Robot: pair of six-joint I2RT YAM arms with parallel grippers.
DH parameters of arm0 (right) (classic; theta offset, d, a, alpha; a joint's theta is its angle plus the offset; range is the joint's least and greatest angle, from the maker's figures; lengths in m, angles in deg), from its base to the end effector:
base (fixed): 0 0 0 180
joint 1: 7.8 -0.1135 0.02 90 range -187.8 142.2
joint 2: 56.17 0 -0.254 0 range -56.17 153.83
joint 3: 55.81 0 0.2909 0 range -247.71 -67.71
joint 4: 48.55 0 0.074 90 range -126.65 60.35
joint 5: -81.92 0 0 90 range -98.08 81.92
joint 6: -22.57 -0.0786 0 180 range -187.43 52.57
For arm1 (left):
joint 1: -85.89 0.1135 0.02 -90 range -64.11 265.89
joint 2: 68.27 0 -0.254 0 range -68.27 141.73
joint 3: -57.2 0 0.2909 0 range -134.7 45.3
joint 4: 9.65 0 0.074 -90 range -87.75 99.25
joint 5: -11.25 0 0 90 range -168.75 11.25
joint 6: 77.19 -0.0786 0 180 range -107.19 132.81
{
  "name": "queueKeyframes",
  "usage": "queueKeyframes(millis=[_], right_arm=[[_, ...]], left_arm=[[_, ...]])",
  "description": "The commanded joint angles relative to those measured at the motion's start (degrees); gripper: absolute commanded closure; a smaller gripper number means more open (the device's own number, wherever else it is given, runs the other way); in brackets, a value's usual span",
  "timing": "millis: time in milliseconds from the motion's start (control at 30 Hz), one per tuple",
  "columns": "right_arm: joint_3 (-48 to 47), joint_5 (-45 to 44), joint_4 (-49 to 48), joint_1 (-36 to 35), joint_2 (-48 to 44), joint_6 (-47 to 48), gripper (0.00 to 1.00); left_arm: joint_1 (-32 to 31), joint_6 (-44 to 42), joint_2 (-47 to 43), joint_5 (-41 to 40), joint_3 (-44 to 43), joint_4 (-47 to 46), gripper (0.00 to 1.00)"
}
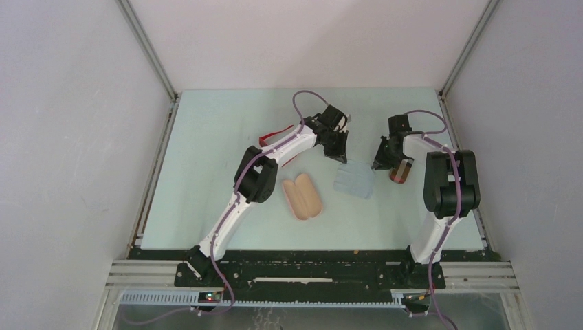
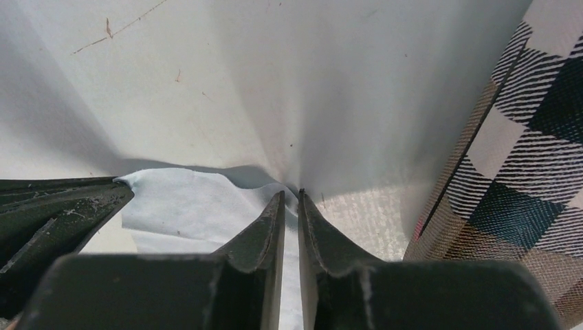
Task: Organize the sunglasses
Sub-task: Fold the glasses cleaning cloth at the center of the board.
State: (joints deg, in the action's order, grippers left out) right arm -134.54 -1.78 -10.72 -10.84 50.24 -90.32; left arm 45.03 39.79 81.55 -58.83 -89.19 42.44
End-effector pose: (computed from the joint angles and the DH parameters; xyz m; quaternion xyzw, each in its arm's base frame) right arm 0.4114 0.0305 0.0836 0.1567 0.9632 0.0998 0.1943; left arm 0.4466 -0.4217 0.1019 0.1645 0.9276 -0.3000 0.1500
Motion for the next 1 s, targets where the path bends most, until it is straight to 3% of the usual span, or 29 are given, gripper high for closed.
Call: queueKeyframes(millis=[0, 67, 100, 967], right_arm=[[-0.9, 0.1, 0.5, -0.4, 0.6, 0.7, 0.88], [-0.8, -0.7, 0.8, -0.3, 0.4, 0.6, 0.99], [-0.8, -1.1, 0.9, -0.3, 0.1, 0.4, 1.00], [6.4, -8.2, -0.4, -4.1, -10.7, -2.6, 1.00]], left_arm=[[-0.2, 0.2, -0.3, 1.3, -1.8, -0.8, 1.00], [-0.2, 0.1, -0.5, 1.4, -1.8, -0.8, 1.00], [-0.3, 0.1, -0.6, 1.3, -1.8, -0.7, 1.00], [-0.2, -3.9, -9.3, 0.4, 4.9, 0.8, 1.00]])
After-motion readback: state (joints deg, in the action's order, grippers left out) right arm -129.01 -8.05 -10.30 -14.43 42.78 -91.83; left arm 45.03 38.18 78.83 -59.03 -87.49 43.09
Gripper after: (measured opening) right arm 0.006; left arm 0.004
